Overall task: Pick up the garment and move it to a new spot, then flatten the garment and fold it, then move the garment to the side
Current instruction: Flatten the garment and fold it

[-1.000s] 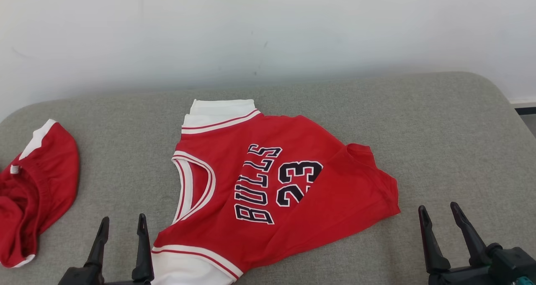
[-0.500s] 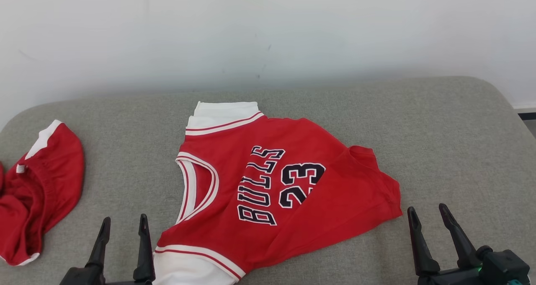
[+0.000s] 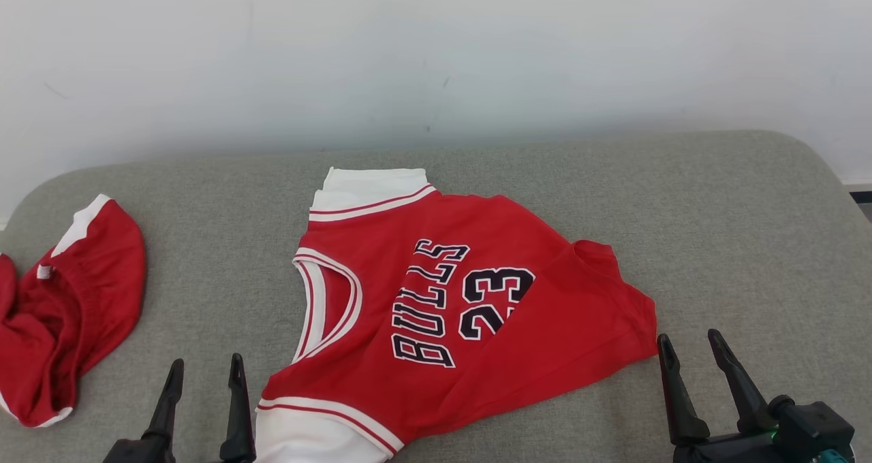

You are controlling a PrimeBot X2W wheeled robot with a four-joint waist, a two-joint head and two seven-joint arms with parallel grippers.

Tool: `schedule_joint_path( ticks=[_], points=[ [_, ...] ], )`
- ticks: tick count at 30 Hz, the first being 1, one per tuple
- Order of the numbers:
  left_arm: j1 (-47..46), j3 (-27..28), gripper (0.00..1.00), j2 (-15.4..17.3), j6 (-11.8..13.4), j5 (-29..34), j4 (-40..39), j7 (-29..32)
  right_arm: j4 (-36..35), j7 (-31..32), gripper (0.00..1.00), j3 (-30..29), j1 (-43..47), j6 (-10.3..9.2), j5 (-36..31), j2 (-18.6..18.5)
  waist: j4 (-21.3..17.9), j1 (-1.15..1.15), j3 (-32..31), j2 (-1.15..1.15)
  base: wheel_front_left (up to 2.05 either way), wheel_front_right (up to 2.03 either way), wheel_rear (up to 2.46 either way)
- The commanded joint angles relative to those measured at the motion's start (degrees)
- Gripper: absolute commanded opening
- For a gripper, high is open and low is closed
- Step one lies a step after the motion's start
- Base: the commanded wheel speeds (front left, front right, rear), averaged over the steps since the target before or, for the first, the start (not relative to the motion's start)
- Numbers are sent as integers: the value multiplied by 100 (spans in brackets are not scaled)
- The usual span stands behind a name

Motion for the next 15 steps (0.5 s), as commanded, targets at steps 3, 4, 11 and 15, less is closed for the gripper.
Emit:
schedule_joint_path(
  ticks=[3, 4, 11, 15],
  points=[
    [84, -7, 100, -6, 9, -26, -3, -3, 5, -3, 100, -1, -26, -14, 31, -31, 20, 0, -3, 0, 0, 0, 0],
    [89, -17, 100, -6, 10, -29, -5, -3, 8, -4, 100, -7, -25, -14, 35, -37, 29, 0, -3, 0, 0, 0, 0],
    [198, -225, 100, -7, -147, 22, 184, -3, 150, -4, 100, 44, -98, -14, 40, -221, 119, 0, 44, 0, 0, 0, 0],
    [245, -378, 100, 37, -321, 144, 465, -3, 394, -3, 100, 167, -308, -13, 84, -511, 185, 0, 182, 0, 0, 0, 0]
  ],
)
